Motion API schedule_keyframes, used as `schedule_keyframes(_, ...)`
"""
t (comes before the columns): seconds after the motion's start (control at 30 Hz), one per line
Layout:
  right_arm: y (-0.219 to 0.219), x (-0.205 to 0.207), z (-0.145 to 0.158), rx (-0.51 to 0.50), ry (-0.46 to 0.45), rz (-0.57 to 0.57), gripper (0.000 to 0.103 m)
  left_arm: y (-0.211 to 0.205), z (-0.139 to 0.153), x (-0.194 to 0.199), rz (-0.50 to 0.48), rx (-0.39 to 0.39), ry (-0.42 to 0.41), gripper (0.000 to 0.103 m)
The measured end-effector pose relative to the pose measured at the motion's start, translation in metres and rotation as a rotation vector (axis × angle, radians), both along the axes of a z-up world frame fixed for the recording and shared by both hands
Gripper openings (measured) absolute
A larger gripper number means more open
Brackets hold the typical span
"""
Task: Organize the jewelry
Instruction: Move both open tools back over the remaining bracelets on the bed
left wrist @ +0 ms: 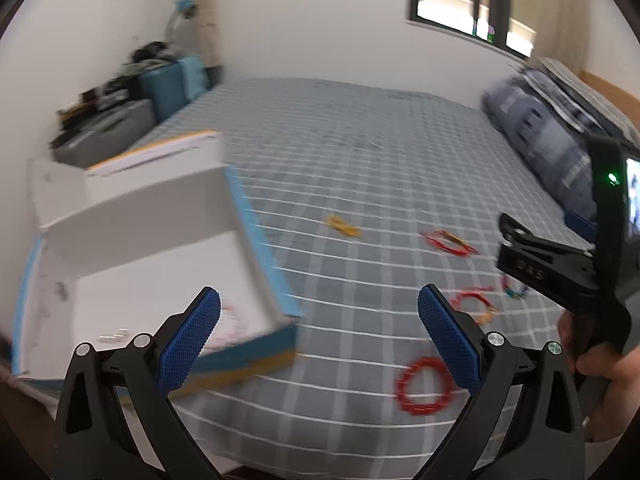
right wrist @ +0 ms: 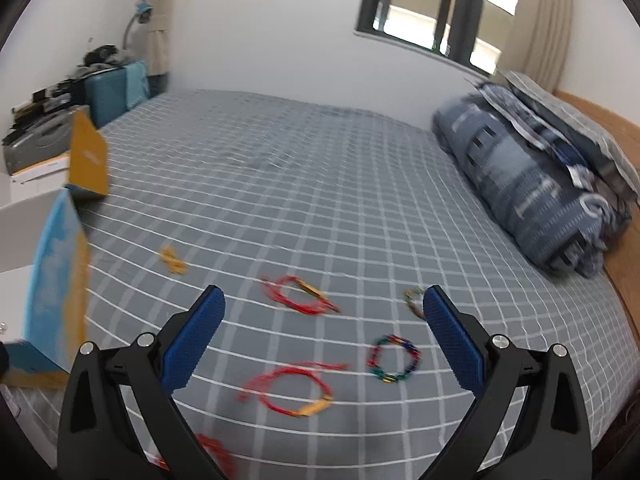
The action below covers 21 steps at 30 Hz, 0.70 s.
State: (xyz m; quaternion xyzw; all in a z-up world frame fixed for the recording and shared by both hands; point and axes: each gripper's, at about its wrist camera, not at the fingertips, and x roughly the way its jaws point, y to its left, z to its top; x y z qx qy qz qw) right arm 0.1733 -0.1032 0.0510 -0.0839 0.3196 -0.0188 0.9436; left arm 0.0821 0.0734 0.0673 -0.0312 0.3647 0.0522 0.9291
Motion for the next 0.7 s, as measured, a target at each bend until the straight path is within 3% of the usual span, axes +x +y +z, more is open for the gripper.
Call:
schedule_keyframes(0.27, -0.066, 0.019, -0.042, 0.017, 0.086, -0.066, 0.095, -0.067, -0.049, 0.022, -0.133, 0.005, 0.075, 0.097)
schedule_keyframes(0.47, -0.105, 0.044, -0.084, 0.104, 0.188, -0.108, 0.095, -0.078, -0.103, 0.035, -0.149, -0.006, 0.175, 0.097)
schedule_keyframes(0.7, -0.117, 0.066, -0.119, 0.144, 0.265, -0.098, 0.095, -0.083, -0.127, 0.028, -0.198, -0.019, 0.208, 0.097)
